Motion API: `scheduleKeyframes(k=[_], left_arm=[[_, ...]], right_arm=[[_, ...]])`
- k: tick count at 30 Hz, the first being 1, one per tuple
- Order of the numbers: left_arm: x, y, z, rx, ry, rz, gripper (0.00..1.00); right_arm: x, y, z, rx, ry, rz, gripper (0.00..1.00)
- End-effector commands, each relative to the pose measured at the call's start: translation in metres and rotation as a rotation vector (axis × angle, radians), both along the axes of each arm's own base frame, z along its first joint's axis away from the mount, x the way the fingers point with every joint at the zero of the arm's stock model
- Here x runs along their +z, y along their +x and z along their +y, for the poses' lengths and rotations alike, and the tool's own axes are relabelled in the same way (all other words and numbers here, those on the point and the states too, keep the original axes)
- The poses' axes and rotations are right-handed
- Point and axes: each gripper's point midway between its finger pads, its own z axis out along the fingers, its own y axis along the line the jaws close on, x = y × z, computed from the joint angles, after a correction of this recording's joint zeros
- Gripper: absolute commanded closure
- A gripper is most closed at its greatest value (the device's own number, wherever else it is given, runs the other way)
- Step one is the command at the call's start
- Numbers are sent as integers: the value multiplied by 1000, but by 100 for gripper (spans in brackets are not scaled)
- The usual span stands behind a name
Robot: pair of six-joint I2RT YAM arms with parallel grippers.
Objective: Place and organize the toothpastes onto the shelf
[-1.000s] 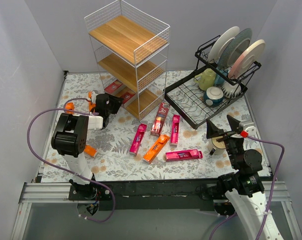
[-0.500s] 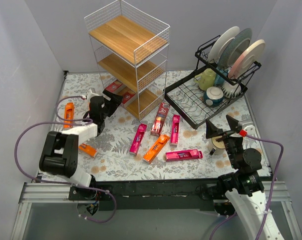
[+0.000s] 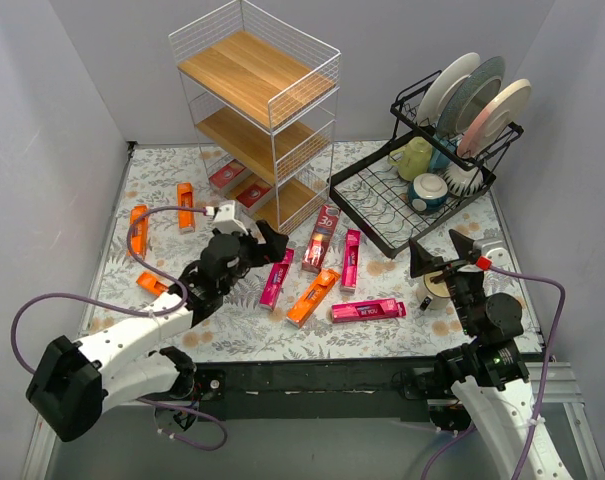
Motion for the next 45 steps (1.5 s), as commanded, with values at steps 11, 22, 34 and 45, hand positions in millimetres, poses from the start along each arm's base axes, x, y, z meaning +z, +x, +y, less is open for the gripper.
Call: scheduleKeyframes(k=[11, 22, 34, 45], left_arm=[[-15, -20, -107, -123, 418, -98, 8], [-65, 10, -135, -98, 563, -40, 11], [-117, 41, -125, -39, 631, 98, 11], [-154, 40, -126, -59, 690, 178, 23]], right_arm=[[23, -4, 2, 18, 7, -54, 1], [23, -5, 0, 8, 13, -59, 1], [24, -6, -1, 5, 17, -59, 2], [21, -5, 0, 7, 23, -53, 1]])
